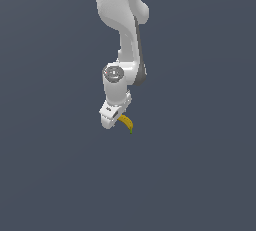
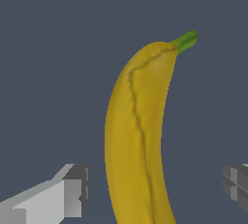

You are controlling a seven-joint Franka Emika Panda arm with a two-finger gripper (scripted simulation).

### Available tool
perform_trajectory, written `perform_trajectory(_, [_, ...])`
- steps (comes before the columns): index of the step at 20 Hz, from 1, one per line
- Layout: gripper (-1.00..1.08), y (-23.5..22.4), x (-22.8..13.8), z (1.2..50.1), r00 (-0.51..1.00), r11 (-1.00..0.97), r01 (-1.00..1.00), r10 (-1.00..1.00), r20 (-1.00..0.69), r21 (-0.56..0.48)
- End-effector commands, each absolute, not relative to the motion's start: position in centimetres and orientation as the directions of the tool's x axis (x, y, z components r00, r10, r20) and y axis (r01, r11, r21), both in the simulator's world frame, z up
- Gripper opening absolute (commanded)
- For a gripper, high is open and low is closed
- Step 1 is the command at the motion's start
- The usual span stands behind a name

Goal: Pick up the object and move it to a goal position.

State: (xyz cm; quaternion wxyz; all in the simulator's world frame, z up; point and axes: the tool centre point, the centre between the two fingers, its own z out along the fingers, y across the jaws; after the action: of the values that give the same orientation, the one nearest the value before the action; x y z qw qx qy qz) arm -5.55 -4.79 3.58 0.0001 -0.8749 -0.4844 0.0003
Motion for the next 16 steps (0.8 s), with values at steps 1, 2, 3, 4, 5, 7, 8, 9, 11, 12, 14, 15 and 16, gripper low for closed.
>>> perform_trajectory(1, [1.00, -4.79, -5.55, 2.57, 0.530, -0.530, 0.848, 0.848, 0.000, 0.000])
perform_trajectory(2, [1.00, -4.80, -5.53, 2.31, 0.530, -0.530, 0.848, 0.848, 0.000, 0.000])
perform_trajectory(3, [1.00, -4.81, -5.52, 2.11, 0.530, -0.530, 0.848, 0.848, 0.000, 0.000])
perform_trajectory(4, [1.00, -4.82, -5.50, 1.97, 0.530, -0.530, 0.848, 0.848, 0.000, 0.000])
perform_trajectory(5, [1.00, -4.82, -5.49, 1.89, 0.530, -0.530, 0.848, 0.848, 0.000, 0.000])
perform_trajectory(7, [-1.00, -4.83, -5.49, 1.86, 0.530, -0.530, 0.848, 0.848, 0.000, 0.000])
perform_trajectory(8, [-1.00, -4.83, -5.49, 1.86, 0.530, -0.530, 0.848, 0.848, 0.000, 0.000])
perform_trajectory(9, [-1.00, -4.83, -5.49, 1.86, 0.530, -0.530, 0.848, 0.848, 0.000, 0.000])
perform_trajectory(11, [-1.00, -4.83, -5.49, 1.86, 0.530, -0.530, 0.848, 0.848, 0.000, 0.000])
perform_trajectory(12, [-1.00, -4.83, -5.49, 1.86, 0.530, -0.530, 0.848, 0.848, 0.000, 0.000])
perform_trajectory(14, [-1.00, -4.83, -5.49, 1.86, 0.530, -0.530, 0.848, 0.848, 0.000, 0.000])
perform_trajectory(15, [-1.00, -4.83, -5.49, 1.86, 0.530, -0.530, 0.848, 0.848, 0.000, 0.000])
perform_trajectory(16, [-1.00, -4.83, -5.49, 1.86, 0.530, -0.530, 0.848, 0.848, 0.000, 0.000])
